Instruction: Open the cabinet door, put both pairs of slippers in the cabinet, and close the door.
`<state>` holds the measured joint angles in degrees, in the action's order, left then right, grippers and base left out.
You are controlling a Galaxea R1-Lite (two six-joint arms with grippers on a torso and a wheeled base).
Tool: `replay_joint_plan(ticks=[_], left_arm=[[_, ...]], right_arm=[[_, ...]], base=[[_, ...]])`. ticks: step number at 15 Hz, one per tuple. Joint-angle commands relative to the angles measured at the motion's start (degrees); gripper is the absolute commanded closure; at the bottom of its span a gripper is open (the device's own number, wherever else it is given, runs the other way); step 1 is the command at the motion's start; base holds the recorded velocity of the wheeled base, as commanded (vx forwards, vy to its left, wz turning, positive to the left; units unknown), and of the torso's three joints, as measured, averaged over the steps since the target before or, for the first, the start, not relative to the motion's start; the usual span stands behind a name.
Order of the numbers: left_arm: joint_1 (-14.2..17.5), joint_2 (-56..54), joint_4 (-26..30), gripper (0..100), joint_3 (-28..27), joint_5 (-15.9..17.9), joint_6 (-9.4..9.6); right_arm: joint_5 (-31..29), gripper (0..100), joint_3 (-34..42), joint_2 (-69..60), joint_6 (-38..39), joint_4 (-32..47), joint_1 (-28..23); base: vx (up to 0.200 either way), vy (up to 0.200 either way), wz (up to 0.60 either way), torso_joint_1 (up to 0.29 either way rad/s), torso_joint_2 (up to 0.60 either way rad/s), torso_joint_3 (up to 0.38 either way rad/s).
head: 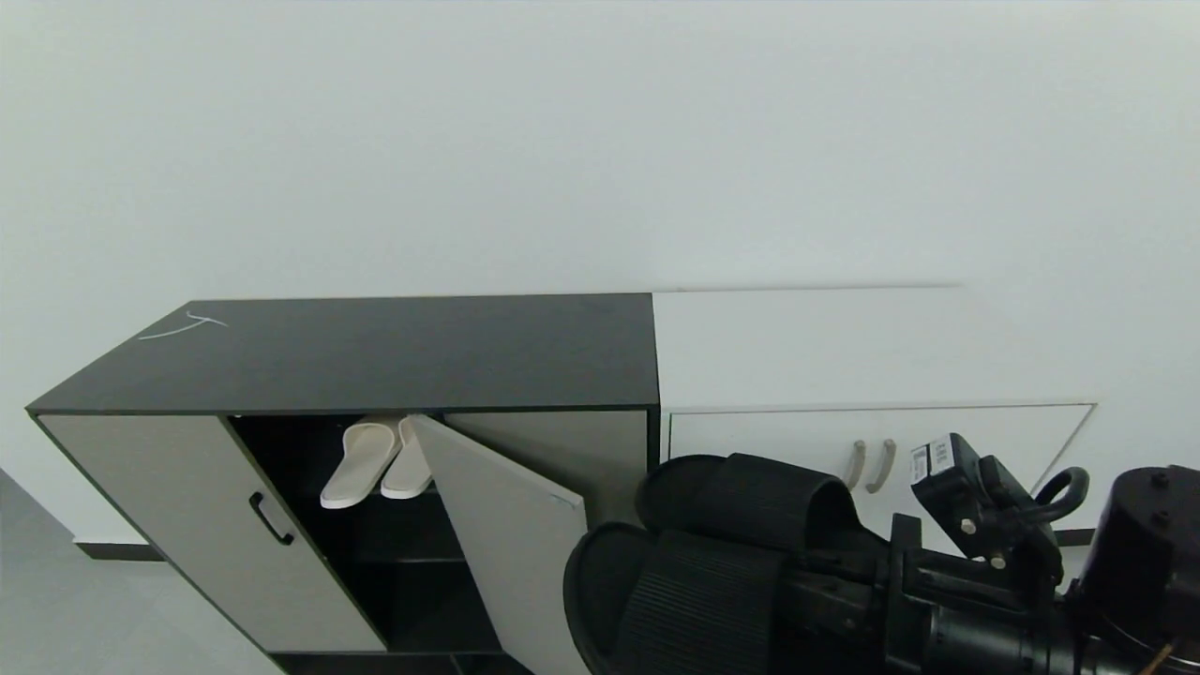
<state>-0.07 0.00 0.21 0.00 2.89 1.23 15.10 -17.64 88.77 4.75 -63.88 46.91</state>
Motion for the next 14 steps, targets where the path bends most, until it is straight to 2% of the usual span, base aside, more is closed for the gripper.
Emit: replay_joint_plan(ticks=[1, 14], left_arm=[[0.1, 0.1, 0.1, 100, 0.0, 0.0, 0.00], [0.1, 0.2, 0.0, 100, 0.0, 0.0, 0.00]], right_arm=[[0.1, 100, 0.2, 0.3, -0.1, 0.0, 0.0], [1.3, 100, 0.1, 1.6, -0.2, -0.5, 0.0]], base=[[0.000, 0.200, 0.00, -0.002, 0.00, 0.002], [0.000, 0.200, 0.00, 0.002, 0.00, 0.003]])
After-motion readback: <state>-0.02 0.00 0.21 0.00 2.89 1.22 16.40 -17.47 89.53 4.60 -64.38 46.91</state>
